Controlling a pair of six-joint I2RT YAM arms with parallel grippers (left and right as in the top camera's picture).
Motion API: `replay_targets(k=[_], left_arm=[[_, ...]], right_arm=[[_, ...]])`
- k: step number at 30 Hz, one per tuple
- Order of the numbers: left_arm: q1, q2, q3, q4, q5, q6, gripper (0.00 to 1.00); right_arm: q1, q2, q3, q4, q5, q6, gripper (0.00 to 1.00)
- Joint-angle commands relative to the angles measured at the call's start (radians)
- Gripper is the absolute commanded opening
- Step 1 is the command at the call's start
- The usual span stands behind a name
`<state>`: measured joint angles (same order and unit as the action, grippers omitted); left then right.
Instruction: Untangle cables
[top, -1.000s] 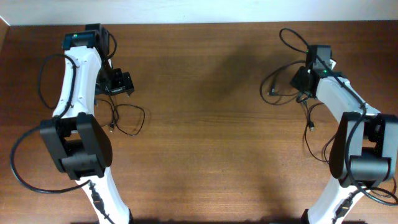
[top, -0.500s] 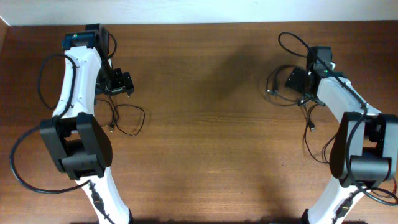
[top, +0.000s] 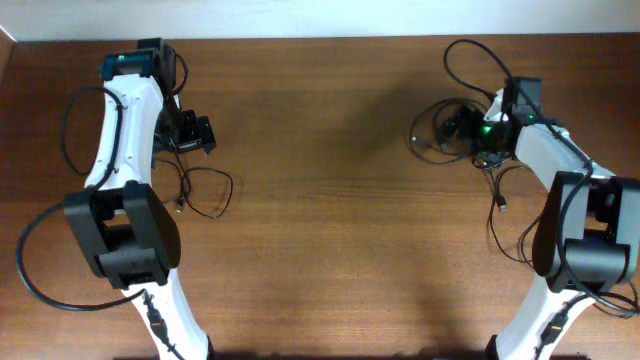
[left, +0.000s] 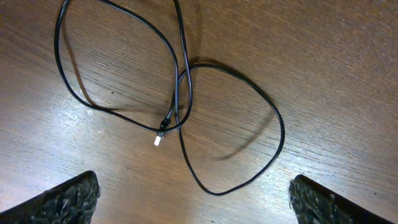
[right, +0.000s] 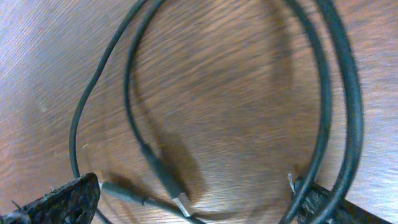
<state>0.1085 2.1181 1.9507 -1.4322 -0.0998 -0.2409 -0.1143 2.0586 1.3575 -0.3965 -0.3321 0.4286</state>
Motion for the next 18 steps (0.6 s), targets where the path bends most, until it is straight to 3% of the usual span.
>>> replay_targets(k=[1, 8, 18], left_arm=[[-0.002, -0.003, 0.016, -0.001, 0.010, -0.013, 0.99], [-0.002, -0.003, 0.016, -0.001, 0.010, -0.013, 0.99], [-0.002, -0.003, 0.016, -0.001, 0.010, -0.013, 0.99]], right_arm=[[0.008, 0.029, -0.005, 0.006, 0.008, -0.063, 0.99], [-0.041, -0.260, -0.003, -0.210, 0.029, -0.055, 0.99], [-0.042, -0.277, -0.004, -0.211, 0.029, -0.055, 0.98]])
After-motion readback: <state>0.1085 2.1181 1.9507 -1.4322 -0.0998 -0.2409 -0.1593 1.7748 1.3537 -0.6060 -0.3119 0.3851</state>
